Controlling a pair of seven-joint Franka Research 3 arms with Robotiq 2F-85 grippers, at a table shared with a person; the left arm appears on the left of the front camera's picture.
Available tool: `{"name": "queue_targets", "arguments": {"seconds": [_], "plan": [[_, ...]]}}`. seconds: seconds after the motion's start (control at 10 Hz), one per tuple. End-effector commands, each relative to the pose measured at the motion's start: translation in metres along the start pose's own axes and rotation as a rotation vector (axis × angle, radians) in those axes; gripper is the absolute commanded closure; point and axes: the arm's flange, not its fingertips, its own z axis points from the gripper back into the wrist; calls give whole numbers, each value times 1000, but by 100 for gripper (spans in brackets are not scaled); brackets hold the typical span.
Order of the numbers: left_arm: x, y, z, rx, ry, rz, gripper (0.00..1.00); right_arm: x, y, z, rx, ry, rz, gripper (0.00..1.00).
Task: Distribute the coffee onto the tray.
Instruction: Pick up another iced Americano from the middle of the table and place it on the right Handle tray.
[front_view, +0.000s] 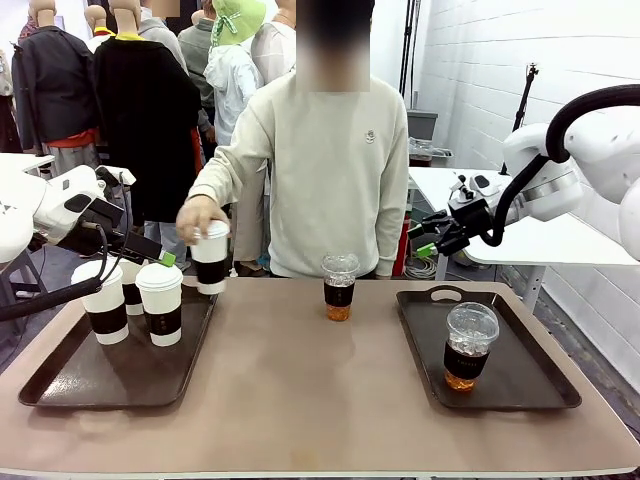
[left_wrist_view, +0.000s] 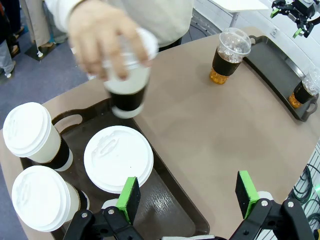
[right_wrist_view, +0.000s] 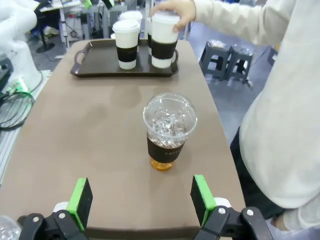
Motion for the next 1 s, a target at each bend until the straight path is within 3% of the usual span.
{"name": "queue_targets", "arguments": {"seconds": [0.0, 0.5, 0.9], "plan": [[-1, 2, -2, -17, -3, 4, 0, 0, -9, -22, -16, -19, 1, 0], [-1, 2, -2, -17, -3, 4, 0, -22, -18, -56, -44, -128, 2, 0], [-1, 2, -2, -17, -3, 4, 0, -29, -17, -56, -24, -124, -17, 0]]}}
